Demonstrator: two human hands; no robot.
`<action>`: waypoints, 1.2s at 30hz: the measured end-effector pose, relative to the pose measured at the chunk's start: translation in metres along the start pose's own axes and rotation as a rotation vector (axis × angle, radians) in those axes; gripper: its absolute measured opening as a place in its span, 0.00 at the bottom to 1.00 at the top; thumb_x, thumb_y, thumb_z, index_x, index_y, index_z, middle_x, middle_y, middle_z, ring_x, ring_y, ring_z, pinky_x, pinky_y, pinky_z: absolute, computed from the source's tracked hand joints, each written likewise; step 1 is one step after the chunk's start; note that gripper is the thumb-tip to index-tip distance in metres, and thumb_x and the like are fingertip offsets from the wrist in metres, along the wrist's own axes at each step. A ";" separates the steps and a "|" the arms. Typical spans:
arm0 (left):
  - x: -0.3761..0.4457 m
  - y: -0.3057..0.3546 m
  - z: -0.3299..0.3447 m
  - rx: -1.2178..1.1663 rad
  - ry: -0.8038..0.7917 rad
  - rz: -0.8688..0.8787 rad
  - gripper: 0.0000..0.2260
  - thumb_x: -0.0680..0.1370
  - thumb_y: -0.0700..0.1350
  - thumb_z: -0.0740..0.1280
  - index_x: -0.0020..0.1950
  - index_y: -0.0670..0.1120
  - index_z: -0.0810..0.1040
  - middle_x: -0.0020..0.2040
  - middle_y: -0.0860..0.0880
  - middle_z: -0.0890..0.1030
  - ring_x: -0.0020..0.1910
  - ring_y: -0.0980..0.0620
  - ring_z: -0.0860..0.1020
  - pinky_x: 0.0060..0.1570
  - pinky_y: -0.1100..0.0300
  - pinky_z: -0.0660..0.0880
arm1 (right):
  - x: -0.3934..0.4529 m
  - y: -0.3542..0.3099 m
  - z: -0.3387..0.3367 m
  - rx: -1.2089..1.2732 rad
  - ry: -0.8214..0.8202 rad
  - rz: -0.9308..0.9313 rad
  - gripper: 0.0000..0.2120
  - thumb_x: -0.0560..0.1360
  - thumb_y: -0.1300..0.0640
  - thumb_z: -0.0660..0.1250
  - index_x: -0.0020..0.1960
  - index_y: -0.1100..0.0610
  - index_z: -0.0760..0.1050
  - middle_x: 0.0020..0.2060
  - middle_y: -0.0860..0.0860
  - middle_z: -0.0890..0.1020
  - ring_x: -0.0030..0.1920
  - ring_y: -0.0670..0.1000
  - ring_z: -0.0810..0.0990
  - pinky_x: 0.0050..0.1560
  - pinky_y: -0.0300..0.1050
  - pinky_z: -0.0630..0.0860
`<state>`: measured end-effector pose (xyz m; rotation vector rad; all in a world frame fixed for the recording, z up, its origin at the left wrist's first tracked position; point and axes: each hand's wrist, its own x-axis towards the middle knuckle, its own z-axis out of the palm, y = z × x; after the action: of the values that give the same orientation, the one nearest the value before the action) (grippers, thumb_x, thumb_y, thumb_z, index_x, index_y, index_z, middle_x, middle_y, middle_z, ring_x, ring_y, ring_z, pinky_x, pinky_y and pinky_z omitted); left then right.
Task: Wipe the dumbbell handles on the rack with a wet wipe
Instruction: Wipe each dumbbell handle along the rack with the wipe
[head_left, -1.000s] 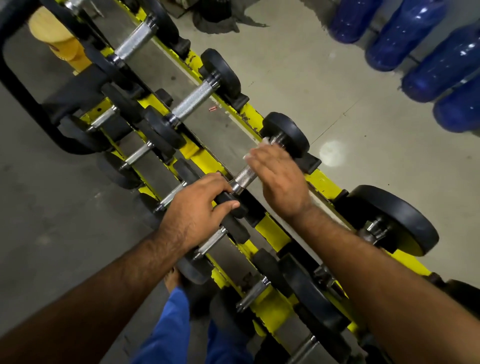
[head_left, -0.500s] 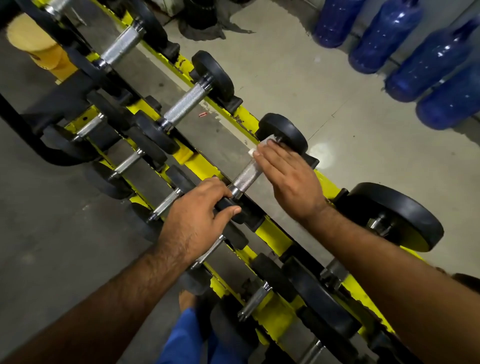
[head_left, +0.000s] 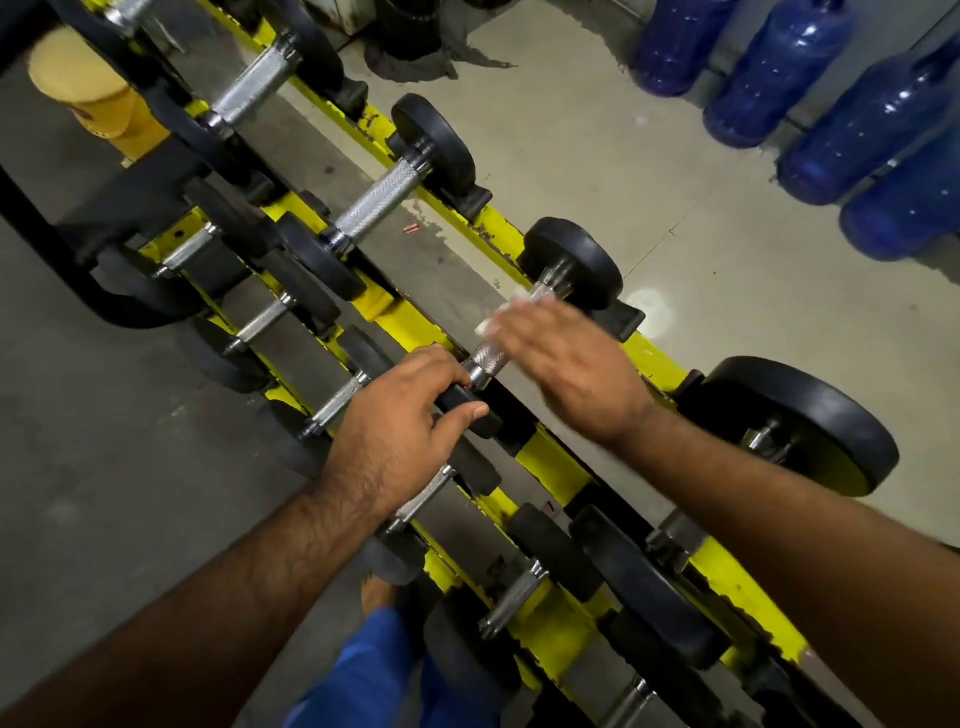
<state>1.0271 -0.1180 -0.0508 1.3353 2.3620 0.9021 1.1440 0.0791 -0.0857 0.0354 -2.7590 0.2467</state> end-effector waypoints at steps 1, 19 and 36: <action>-0.001 0.000 0.001 -0.009 0.008 0.002 0.17 0.73 0.59 0.64 0.51 0.47 0.80 0.52 0.53 0.81 0.57 0.55 0.77 0.53 0.59 0.73 | 0.003 0.009 -0.005 -0.019 0.053 0.062 0.19 0.80 0.69 0.57 0.68 0.64 0.75 0.65 0.61 0.78 0.69 0.61 0.75 0.67 0.60 0.72; -0.013 -0.008 0.012 -0.051 0.066 0.127 0.13 0.80 0.49 0.66 0.59 0.43 0.80 0.62 0.49 0.80 0.70 0.52 0.72 0.68 0.61 0.69 | 0.001 0.000 -0.003 0.055 0.044 0.097 0.17 0.80 0.70 0.60 0.67 0.63 0.77 0.65 0.59 0.78 0.70 0.59 0.74 0.72 0.57 0.67; -0.016 -0.009 0.012 -0.051 0.088 0.183 0.12 0.81 0.47 0.66 0.60 0.41 0.81 0.63 0.47 0.80 0.69 0.50 0.74 0.67 0.56 0.71 | 0.007 -0.020 -0.006 -0.035 -0.062 0.126 0.15 0.80 0.63 0.63 0.65 0.60 0.79 0.63 0.56 0.81 0.67 0.57 0.76 0.70 0.58 0.70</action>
<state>1.0359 -0.1302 -0.0662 1.5411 2.2913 1.0855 1.1407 0.0608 -0.0748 -0.1422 -2.8301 0.2340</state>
